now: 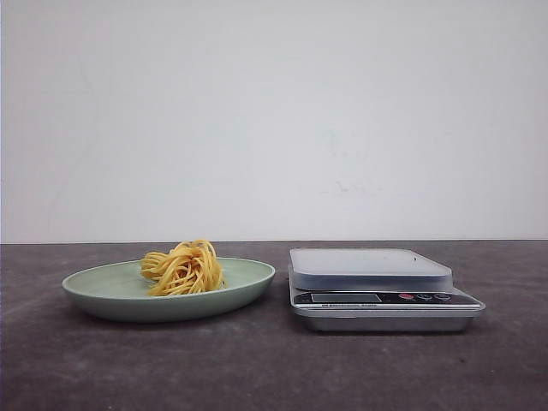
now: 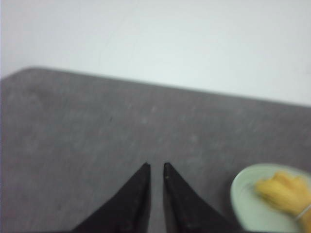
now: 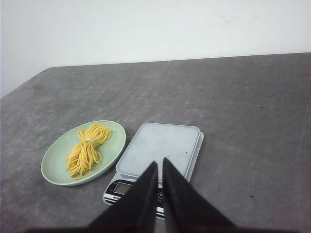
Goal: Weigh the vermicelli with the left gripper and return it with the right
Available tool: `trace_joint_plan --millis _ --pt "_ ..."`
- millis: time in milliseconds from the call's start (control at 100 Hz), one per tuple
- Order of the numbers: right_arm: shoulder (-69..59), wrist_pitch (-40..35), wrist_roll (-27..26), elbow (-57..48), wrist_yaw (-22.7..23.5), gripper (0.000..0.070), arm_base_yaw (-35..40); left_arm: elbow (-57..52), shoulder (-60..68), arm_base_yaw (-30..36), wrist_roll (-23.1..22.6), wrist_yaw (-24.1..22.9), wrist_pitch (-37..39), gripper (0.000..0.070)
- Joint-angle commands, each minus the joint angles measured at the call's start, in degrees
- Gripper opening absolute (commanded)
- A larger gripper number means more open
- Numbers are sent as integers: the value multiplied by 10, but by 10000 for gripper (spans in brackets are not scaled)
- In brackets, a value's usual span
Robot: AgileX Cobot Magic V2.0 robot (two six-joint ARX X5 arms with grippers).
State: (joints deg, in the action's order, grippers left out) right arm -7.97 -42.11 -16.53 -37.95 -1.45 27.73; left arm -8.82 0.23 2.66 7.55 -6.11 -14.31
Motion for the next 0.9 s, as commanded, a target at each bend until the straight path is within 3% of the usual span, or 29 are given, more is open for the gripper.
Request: trace_joint_plan --millis 0,280,490,630,890 --pt "-1 5 -4 -5 0 7 3 15 0 -4 -11 2 19 12" --pt "-1 5 -4 -5 0 7 3 81 0 -8 -11 2 100 11" --pt "-1 5 -4 -5 0 7 3 81 0 -8 -11 10 87 12" --pt "-1 5 -4 -5 0 7 3 81 0 -8 -24 32 33 12" --pt "-1 5 -4 -5 0 7 3 80 0 -8 -24 44 35 12"
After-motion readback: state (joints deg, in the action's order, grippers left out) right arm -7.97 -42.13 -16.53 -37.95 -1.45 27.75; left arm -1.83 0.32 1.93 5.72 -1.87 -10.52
